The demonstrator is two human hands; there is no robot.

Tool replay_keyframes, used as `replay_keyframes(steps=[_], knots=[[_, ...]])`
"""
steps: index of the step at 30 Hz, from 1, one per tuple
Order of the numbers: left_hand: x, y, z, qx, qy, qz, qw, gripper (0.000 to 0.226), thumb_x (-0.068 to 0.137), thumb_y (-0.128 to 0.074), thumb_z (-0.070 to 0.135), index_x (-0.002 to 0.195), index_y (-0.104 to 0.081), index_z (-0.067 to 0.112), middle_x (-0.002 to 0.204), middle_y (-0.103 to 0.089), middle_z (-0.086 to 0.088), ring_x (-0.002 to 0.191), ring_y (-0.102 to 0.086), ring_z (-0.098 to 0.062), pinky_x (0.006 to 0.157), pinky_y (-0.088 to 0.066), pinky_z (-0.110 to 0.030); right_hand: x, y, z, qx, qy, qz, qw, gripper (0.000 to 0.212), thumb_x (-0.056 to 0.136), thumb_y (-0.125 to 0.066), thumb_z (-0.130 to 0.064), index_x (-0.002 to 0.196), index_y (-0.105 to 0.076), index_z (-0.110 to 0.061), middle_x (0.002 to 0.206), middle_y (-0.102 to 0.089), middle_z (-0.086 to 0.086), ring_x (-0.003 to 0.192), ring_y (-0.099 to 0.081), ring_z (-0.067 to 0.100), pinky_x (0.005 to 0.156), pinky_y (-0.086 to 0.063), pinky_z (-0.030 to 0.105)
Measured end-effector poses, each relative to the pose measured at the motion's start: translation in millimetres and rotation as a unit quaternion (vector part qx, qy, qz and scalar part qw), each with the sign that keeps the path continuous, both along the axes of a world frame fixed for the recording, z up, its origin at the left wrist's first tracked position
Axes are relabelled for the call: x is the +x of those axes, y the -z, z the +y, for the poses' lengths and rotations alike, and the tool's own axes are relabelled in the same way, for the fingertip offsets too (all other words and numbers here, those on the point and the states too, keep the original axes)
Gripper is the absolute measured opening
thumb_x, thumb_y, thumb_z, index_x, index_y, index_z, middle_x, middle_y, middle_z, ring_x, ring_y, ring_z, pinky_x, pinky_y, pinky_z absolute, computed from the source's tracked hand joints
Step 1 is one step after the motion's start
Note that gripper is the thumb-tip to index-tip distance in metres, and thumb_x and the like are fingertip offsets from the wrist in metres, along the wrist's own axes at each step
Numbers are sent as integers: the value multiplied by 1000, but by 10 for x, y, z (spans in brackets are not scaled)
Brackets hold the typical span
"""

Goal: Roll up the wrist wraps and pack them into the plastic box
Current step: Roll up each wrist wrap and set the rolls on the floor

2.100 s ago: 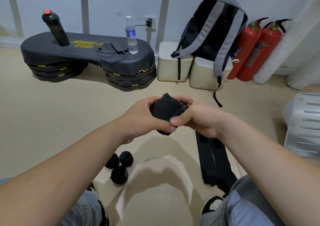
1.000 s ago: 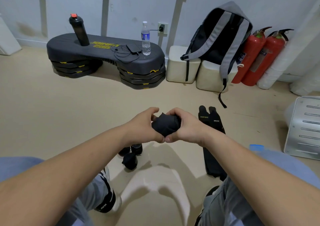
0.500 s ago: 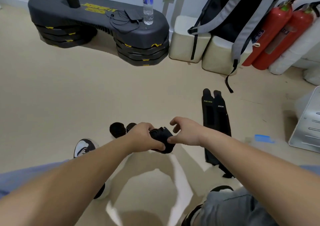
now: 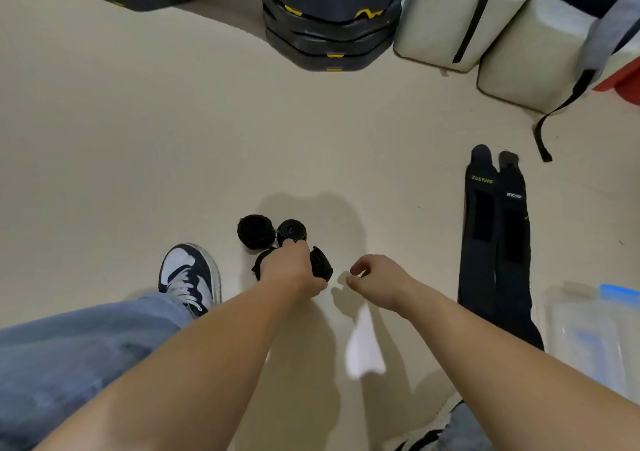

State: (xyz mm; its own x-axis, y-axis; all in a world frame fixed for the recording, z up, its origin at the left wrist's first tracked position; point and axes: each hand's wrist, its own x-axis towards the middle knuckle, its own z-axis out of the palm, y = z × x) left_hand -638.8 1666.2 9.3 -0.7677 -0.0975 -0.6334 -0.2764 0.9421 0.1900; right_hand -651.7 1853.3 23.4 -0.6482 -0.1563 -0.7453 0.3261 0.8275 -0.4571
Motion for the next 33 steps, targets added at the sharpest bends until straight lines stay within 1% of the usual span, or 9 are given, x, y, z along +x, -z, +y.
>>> replay_keyframes(steps=[6,8,11,15,20,23,26,30,33], knots=[[-59,179,-38,-14,15,14,1000,54,95,-71,38,137,-48,12,138,-46,-8,115,-63,-31,76,-46,-38,3,86,52,-33,64,-9,997,21,98,-62,-31,114,-67,-18,113,-70,1,106,-69,24,81,-52,33],[-40,149,-16,-20,21,44,999,49,97,-69,32,136,-47,12,137,-44,-8,110,-64,-31,72,-46,-38,21,53,132,-38,84,-3,996,18,98,-61,-31,110,-68,-19,109,-71,1,104,-70,24,79,-51,33],[-28,87,95,10,32,95,995,32,100,-62,25,126,-49,12,130,-48,-8,91,-59,-29,67,-47,-38,78,-13,299,-39,113,11,993,8,99,-60,-29,97,-66,-24,102,-71,0,100,-69,24,79,-51,34],[-61,30,465,91,57,116,987,30,102,-55,25,130,-56,14,128,-56,-6,102,-63,-32,83,-54,-41,233,-177,608,-22,138,24,990,10,102,-58,-27,100,-67,-22,101,-71,0,100,-71,25,83,-55,36],[-58,124,1240,140,122,59,981,28,104,-50,21,130,-57,14,126,-58,-5,110,-60,-31,91,-51,-39,565,-271,1328,0,221,33,975,13,102,-60,-26,107,-68,-17,96,-71,0,91,-69,21,72,-50,27],[15,181,1716,170,183,23,968,28,103,-50,24,129,-57,17,126,-57,-2,114,-59,-29,98,-51,-42,815,-191,1775,10,323,10,946,14,101,-59,-21,102,-70,-13,91,-71,7,79,-63,21,68,-51,31],[56,276,2056,195,204,-5,959,31,102,-52,26,132,-57,20,129,-57,0,117,-57,-27,102,-50,-40,982,-44,2066,25,403,-26,914,12,102,-59,-19,103,-69,-12,88,-67,10,77,-59,24,66,-50,34],[176,474,2238,212,177,-35,961,38,101,-49,16,138,-56,21,134,-56,2,121,-56,-24,102,-48,-34,861,243,2237,48,398,-18,916,18,101,-59,-19,102,-69,-5,90,-63,11,77,-54,23,68,-47,35],[257,606,2246,205,166,-54,963,40,101,-49,16,140,-56,21,137,-56,1,123,-57,-23,99,-47,-30,617,367,2255,66,368,-1,928,24,101,-58,-21,112,-68,-3,99,-67,16,81,-54,21,71,-47,32]])
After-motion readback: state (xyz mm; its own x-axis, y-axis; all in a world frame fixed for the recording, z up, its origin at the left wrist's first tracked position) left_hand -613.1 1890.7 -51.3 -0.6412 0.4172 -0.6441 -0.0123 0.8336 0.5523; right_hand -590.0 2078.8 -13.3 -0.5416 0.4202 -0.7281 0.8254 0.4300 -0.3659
